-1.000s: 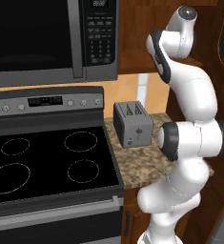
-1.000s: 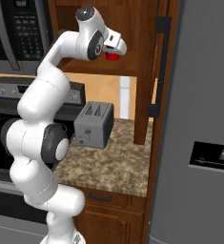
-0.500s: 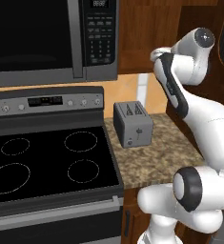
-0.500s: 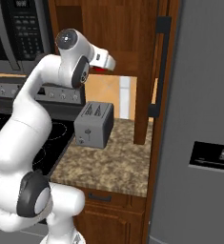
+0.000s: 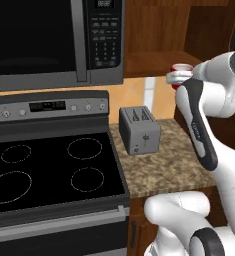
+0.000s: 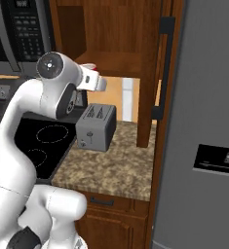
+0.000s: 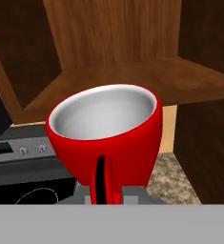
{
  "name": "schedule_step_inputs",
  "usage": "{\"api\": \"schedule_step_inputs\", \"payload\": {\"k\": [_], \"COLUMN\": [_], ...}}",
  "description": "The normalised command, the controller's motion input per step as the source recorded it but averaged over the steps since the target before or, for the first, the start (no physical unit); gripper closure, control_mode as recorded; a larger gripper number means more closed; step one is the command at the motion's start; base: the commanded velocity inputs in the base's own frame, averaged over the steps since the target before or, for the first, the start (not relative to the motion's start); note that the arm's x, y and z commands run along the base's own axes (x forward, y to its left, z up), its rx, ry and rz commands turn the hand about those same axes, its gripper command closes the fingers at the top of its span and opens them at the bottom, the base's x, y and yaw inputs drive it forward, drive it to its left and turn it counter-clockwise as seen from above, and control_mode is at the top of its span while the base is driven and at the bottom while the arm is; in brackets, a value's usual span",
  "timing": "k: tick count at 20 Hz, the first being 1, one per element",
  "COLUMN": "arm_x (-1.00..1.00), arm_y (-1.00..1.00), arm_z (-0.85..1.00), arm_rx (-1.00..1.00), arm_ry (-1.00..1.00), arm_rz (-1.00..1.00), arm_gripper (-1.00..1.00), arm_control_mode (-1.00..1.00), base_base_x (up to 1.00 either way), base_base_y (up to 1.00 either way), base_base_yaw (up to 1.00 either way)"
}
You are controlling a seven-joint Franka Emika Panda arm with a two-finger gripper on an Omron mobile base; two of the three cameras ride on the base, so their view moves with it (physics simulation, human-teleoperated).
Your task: Gather all objects into one cabinet and sort the glasses and bowls to opposite sides.
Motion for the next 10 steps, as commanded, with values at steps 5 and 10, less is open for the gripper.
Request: {"api": "schedule_step_inputs", "payload": {"k": [5,10], "arm_x": [-0.88,-0.18], "arm_y": [0.51,0.13], "arm_z": [-0.34,-0.06], "arm_rx": [-0.04,-0.01], "arm_ry": [0.01,0.01], "arm_rz": [0.10,0.04], "arm_gripper": [1.00,1.00], "arm_control_mode": [-1.00,1.00], "base_base_x": [0.00,-0.49], "base_base_y": [0.00,0.54], "base_base_yaw": [0.00,0.30]}}
